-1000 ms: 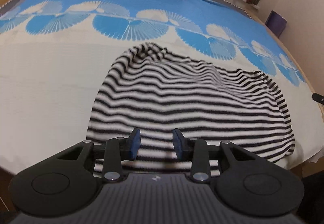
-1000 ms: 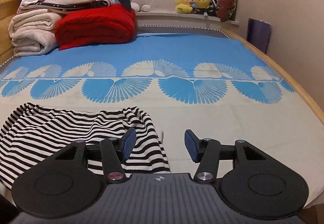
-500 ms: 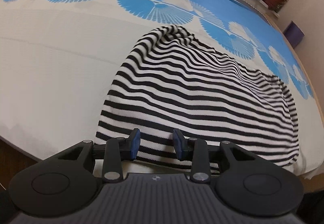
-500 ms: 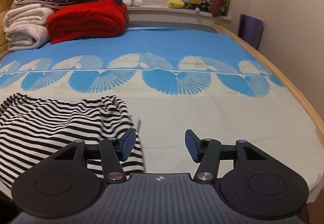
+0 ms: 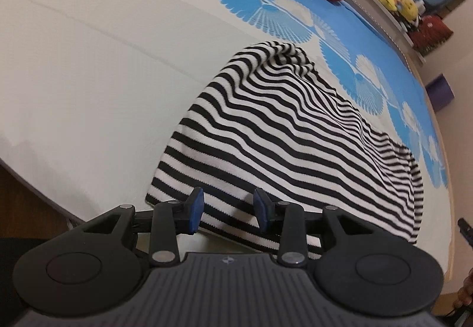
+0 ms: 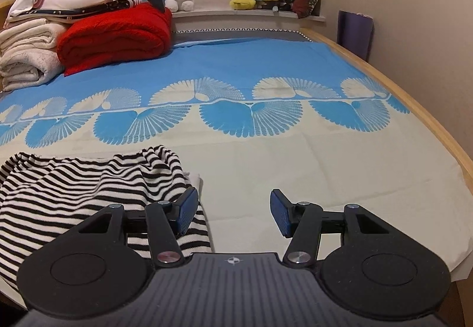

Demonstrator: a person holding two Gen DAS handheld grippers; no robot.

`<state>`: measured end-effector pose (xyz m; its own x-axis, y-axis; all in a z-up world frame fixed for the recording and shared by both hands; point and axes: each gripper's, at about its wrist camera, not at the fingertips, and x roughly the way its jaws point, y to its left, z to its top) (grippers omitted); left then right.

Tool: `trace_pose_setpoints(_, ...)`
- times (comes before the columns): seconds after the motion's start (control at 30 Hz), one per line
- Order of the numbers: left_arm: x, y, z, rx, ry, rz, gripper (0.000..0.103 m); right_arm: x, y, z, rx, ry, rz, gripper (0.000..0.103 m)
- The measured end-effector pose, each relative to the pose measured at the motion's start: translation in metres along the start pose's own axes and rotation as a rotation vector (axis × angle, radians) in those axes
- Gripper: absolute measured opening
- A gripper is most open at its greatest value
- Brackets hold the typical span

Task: Fold small clothes
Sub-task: 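Move the left tool to the edge of the striped bundle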

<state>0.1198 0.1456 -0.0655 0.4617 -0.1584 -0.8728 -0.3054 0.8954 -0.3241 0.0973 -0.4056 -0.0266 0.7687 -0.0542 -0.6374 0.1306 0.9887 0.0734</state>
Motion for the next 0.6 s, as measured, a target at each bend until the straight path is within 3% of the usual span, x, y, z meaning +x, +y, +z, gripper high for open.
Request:
trace_pose_setpoints(0.13, 0.001, 0.007, 0.000, -0.043, 0.013, -0.002, 0.050, -0.001, 0.004, 0.006, 0.047, -0.009, 0.014, 0.056)
trace_pose_setpoints(0.3, 0.007, 0.017, 0.002, -0.118, 0.036, -0.018, 0.050, 0.003, 0.014, 0.008, 0.066, -0.006, 0.025, 0.056)
trace_pose_setpoints(0.43, 0.012, 0.022, 0.002, -0.165, 0.048, -0.014, 0.062, 0.006, 0.023, 0.008, 0.041, 0.000, 0.027, 0.056)
trace_pose_setpoints(0.6, 0.017, 0.024, 0.002, -0.176, 0.061, -0.010, 0.062, 0.005, 0.022, 0.007, 0.031, -0.002, 0.018, 0.056)
